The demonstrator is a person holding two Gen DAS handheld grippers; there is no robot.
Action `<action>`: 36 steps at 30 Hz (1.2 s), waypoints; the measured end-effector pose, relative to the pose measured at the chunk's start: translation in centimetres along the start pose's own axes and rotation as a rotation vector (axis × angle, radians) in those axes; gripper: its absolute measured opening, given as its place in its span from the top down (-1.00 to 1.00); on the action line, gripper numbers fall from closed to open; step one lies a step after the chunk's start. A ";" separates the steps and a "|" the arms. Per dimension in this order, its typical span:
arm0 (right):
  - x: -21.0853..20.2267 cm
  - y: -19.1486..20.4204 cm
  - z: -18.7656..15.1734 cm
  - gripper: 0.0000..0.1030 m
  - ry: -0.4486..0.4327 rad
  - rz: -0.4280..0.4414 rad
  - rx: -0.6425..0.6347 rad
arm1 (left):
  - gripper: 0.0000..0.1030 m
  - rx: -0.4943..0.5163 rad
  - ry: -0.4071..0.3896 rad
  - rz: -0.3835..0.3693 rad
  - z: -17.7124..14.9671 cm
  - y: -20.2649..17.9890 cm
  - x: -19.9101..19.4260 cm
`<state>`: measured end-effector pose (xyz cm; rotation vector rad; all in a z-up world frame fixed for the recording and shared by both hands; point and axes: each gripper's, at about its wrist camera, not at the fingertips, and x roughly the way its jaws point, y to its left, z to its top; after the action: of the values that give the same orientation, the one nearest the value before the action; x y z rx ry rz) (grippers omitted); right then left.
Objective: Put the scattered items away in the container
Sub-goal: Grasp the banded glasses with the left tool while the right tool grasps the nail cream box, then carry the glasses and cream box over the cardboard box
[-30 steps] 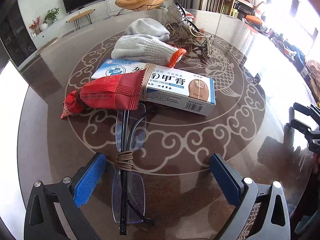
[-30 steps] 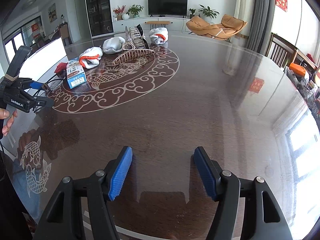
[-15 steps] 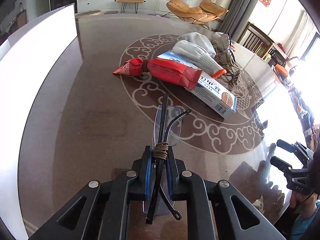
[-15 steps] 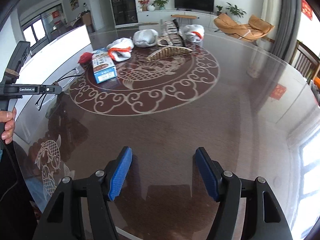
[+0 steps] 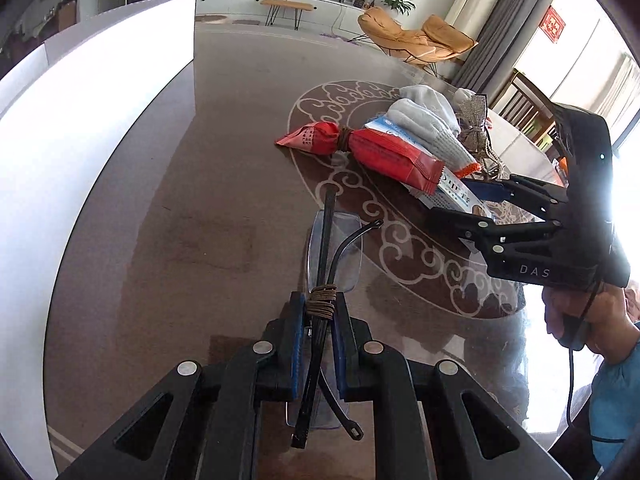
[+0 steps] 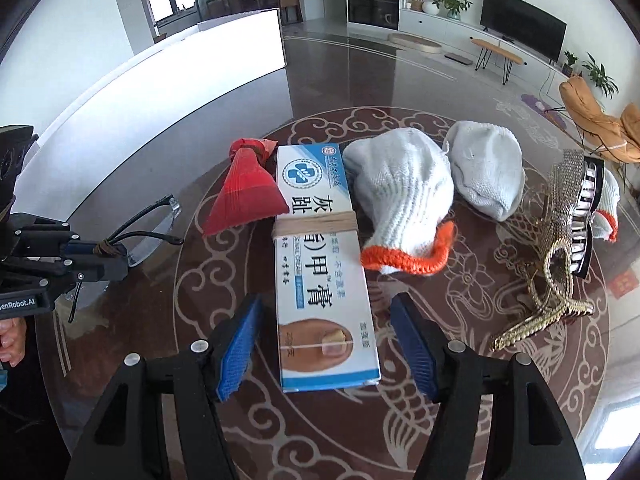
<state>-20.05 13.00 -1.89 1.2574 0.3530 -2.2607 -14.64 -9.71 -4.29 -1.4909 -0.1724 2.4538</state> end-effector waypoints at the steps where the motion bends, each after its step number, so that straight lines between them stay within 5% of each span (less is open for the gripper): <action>1: 0.2 0.2 0.2 -0.17 -0.001 -0.013 0.006 | 0.76 0.003 -0.003 0.007 0.0 -0.1 0.0; 2: 0.1 0.4 0.2 0.16 -0.009 -0.035 0.009 | 0.76 0.010 -0.005 0.014 -0.2 -0.2 -0.1; 3: 0.1 0.6 0.1 0.19 -0.012 -0.041 0.018 | 0.76 0.020 -0.006 0.024 -0.3 -0.3 -0.1; 7: -2.3 0.6 -3.7 0.20 -0.026 -0.062 0.050 | 0.76 0.055 0.006 0.032 -1.3 -1.3 -0.4; 14: -10.2 -0.3 -16.2 0.19 -0.045 -0.167 0.189 | 0.76 0.112 0.030 -0.010 -4.9 -5.2 -1.2; 19: -11.3 -1.4 -17.8 0.16 -0.067 -0.201 0.232 | 0.72 0.159 0.008 0.040 -5.0 -6.8 -0.9; 21: -10.9 -1.8 -17.1 -0.02 -0.062 -0.208 0.231 | 0.64 0.159 0.003 0.024 -5.0 -6.8 -0.9; 24: -10.0 -2.4 -15.6 -0.16 -0.067 -0.205 0.240 | 0.00 0.182 -0.003 0.015 -5.5 -7.1 -1.2; 25: -9.9 -2.4 -15.5 -0.18 -0.070 -0.208 0.241 | -0.52 0.194 0.003 0.047 -5.7 -7.2 -1.0; 26: -9.8 -2.5 -15.5 -0.20 -0.076 -0.208 0.244 | -0.70 0.203 0.014 0.083 -6.0 -7.3 -0.7; 36: -9.8 -2.5 -15.5 -0.27 -0.099 -0.212 0.249 | -0.71 0.247 0.006 0.136 -6.0 -8.1 0.0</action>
<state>-6.28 25.38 -1.92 1.2735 0.1784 -2.6019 -7.98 -2.13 -5.16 -1.4440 0.2337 2.4655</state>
